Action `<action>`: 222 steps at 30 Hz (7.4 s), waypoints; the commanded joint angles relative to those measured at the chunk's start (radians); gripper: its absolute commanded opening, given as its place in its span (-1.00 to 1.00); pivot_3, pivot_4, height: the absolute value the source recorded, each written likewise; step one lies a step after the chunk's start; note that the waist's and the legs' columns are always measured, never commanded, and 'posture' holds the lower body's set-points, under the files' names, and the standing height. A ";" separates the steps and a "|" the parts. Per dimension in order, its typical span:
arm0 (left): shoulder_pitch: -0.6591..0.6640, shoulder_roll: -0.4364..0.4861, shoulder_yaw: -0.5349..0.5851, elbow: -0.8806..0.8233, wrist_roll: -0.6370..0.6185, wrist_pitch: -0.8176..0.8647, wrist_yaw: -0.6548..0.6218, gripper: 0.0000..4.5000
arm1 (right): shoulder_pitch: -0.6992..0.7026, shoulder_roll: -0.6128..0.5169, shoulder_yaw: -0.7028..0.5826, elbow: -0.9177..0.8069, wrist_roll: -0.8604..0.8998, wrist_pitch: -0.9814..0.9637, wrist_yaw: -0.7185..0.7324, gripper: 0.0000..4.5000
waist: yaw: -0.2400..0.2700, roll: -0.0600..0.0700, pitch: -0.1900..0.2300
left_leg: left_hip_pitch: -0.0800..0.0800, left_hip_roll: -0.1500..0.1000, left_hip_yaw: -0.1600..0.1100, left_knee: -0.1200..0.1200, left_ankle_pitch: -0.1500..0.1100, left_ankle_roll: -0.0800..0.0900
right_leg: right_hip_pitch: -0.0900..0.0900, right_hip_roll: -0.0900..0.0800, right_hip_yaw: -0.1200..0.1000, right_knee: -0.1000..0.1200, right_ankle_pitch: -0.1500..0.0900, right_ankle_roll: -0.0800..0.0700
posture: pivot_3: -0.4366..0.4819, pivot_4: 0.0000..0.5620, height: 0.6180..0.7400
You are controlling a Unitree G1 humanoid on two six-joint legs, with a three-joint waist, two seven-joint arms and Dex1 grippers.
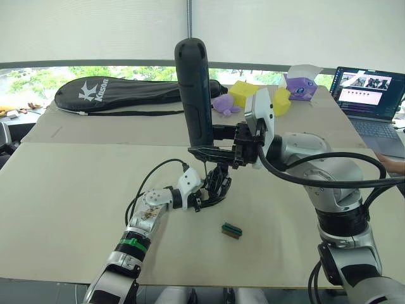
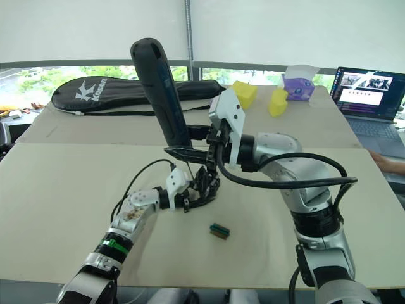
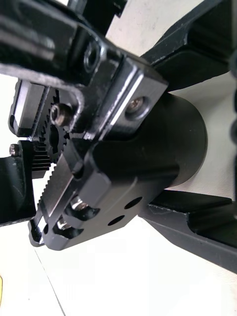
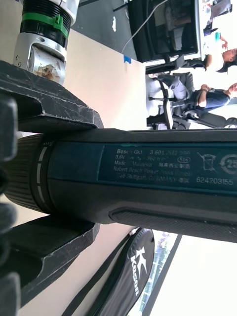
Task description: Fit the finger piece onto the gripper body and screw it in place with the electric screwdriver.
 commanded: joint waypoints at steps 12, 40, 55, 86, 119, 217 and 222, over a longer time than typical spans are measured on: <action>0.003 -0.008 -0.008 -0.041 -0.023 -0.009 -0.018 0.04 | -0.001 -0.001 -0.024 -0.040 -0.003 -0.032 0.005 -0.15 | 0.000 0.000 0.000 | 0.000 0.000 0.000 0.000 0.000 0.000 | 0.000 0.000 0.000 0.000 0.000 0.000 | -0.05 -0.47 0.95; 0.000 -0.007 -0.009 -0.039 -0.020 -0.014 -0.018 0.04 | 0.016 0.014 -0.014 -0.050 -0.006 -0.030 0.003 -0.15 | 0.000 0.000 0.000 | 0.000 0.000 0.000 0.000 0.000 0.000 | 0.000 0.000 0.000 0.000 0.000 0.000 | -0.05 -0.47 0.95; -0.002 -0.007 -0.009 -0.035 -0.020 -0.015 -0.020 0.04 | 0.019 0.013 -0.014 -0.058 -0.004 -0.026 -0.002 -0.15 | 0.000 0.000 0.000 | 0.000 0.000 0.000 0.000 0.000 0.000 | 0.000 0.000 0.000 0.000 0.000 0.000 | -0.05 -0.47 0.95; -0.026 -0.009 -0.005 -0.003 -0.013 -0.031 -0.019 0.04 | 0.110 -0.024 0.030 -0.008 -0.084 -0.092 0.019 -0.15 | 0.000 0.000 0.000 | 0.001 0.000 0.000 0.000 0.000 0.000 | 0.001 0.000 0.000 0.000 0.000 0.000 | -0.05 -0.47 0.95; -0.070 0.010 0.003 0.043 -0.004 -0.071 -0.021 0.04 | 0.134 -0.094 0.143 0.149 -0.137 -0.017 0.030 -0.15 | 0.004 0.000 -0.004 | 0.004 0.000 0.000 0.000 0.000 0.000 | 0.004 -0.002 0.001 0.000 0.000 0.000 | -0.05 -0.47 0.95; 0.446 0.790 0.451 -0.571 -0.409 0.482 -0.340 1.00 | 0.762 -0.880 -0.654 0.149 0.230 0.253 0.317 0.98 | 0.022 0.006 0.003 | -0.008 0.001 -0.002 -0.004 0.000 0.004 | 0.000 -0.002 -0.001 -0.016 0.005 0.005 | -0.05 -0.47 0.95; 0.487 0.897 0.536 -0.458 -0.424 0.514 -0.419 1.00 | 0.964 -0.859 -0.730 0.387 -0.022 -0.197 0.642 0.98 | 0.026 0.005 0.005 | 0.005 0.003 -0.006 -0.004 -0.002 0.007 | 0.017 0.003 0.003 -0.019 0.000 0.013 | -0.05 -0.47 0.95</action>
